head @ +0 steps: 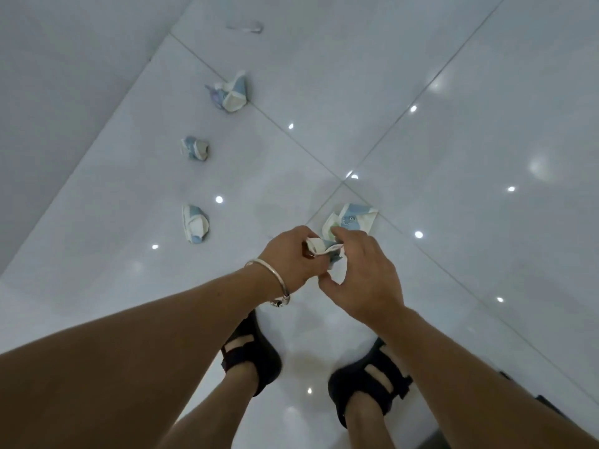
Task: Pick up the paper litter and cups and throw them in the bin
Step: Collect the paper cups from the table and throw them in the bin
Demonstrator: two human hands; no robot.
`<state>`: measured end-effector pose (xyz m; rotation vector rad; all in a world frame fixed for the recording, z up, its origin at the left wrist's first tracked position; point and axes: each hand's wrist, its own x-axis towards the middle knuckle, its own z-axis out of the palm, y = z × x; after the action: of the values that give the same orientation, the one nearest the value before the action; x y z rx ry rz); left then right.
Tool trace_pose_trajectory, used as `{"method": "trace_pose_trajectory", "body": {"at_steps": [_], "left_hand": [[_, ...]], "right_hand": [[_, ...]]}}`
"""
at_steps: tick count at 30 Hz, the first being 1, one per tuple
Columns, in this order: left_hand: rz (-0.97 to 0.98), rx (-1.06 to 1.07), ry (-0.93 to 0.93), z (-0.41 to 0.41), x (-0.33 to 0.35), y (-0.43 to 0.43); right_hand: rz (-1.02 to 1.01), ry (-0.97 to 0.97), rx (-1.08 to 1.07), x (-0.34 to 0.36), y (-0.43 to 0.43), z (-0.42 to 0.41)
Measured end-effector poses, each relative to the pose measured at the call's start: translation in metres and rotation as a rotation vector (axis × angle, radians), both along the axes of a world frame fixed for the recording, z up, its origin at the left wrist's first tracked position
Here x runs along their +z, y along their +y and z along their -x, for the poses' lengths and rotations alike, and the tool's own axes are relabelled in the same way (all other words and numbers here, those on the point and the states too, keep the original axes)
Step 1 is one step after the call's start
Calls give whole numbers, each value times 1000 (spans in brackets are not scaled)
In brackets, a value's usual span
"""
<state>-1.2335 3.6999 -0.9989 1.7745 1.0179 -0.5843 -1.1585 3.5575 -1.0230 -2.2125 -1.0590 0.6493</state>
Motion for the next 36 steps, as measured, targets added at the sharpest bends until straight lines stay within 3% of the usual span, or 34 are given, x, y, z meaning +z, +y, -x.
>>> {"method": "trace_pose_trajectory", "body": {"at_steps": [2,5,10,17,24,36], "left_hand": [[-70,36,22,2,-9,12],[-152,105,94,14,-33,31],[-136,166,110,43,-74,37],[-125,156,117,60,-88,29],[-190,56,93,10,11,41],[-325,-199,-114,-109,323,57]], "right_hand": [[53,31,67,-17,1,-11],[304,-55,79,-58,3,-39],[574,-183,211,-120,16,-58],[512,-216,123,-139,19,-38],[496,-45,-12,-18,21,-36],[403,19,-165,301,13,-100]]}}
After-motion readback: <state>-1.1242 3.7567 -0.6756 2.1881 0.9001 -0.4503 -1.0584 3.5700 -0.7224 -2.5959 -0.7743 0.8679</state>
